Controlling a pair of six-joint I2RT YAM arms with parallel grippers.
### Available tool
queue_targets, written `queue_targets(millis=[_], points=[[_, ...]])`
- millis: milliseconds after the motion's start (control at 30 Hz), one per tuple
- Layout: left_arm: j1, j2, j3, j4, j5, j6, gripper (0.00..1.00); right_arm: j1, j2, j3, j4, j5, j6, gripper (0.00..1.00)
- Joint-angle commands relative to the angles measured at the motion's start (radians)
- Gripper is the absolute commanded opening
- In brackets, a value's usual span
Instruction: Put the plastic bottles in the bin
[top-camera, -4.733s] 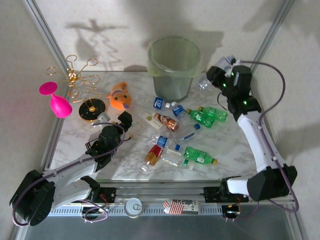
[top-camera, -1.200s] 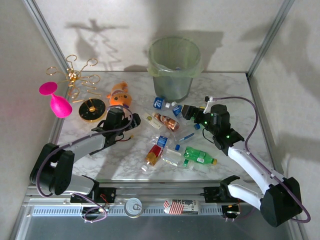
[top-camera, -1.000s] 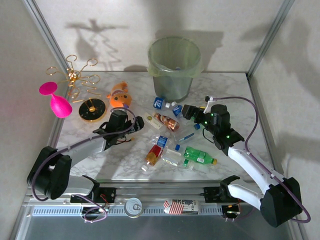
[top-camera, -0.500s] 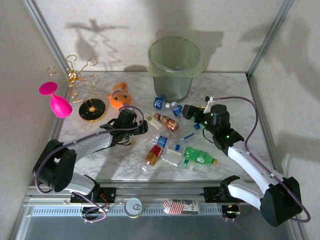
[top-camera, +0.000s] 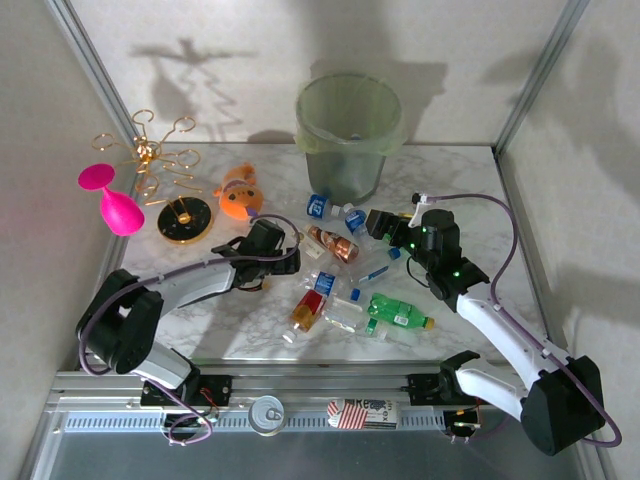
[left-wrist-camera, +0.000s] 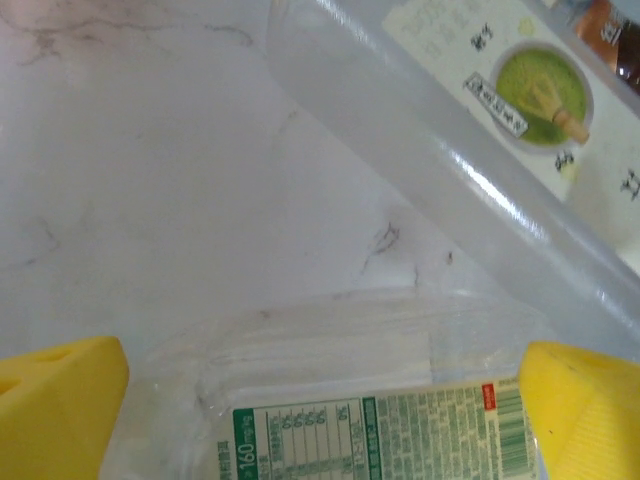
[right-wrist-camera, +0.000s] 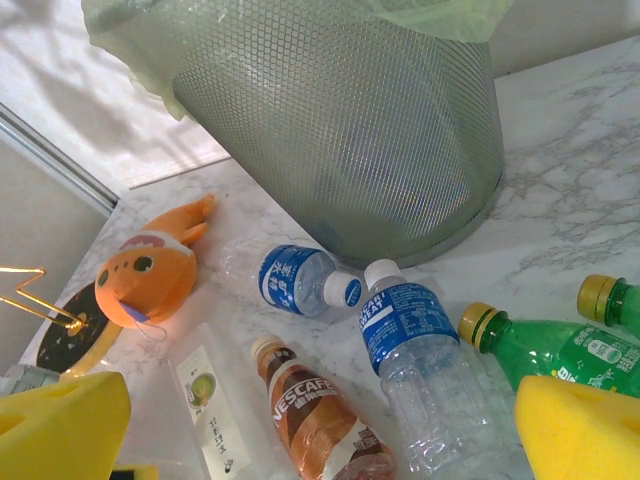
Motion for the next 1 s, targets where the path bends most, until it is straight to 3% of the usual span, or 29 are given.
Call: queue_targets(millis=[0,233,367,633,800,967], points=[[-0.022,-0.039,-0.024,-0.114,0.003,-0.042,0.99,0.005,0.008,0.012,0.006,0.018,-0.01,0.99],[-0.046,-0.097,-0.032,-0.189,-0.043,-0.081,1.0,0.005,0.023,0.012,0.01,0.011,-0.001,0.99],[-0.049,-0.157,0.0,-0.229,-0.066,-0.18,1.0,0.005,0.021,0.012,0.009,0.011,-0.003,0.99],[-0.066,-0.304,-0.053,-0.253,-0.069,-0.685,1.0,0.005,0.014,-0.006,0.019,0.011,-0.006,0.99],[-0.114,-0.313,-0.069,-0.226,-0.047,-0.998,1.0,0.005,0.002,-0.032,0.032,0.018,-0.011,0.99],[-0.139,-0.273,-0.05,-0.186,-0.073,-1.211,1.0,0.005,-0.019,-0.059,0.038,0.03,-0.016,0.99]])
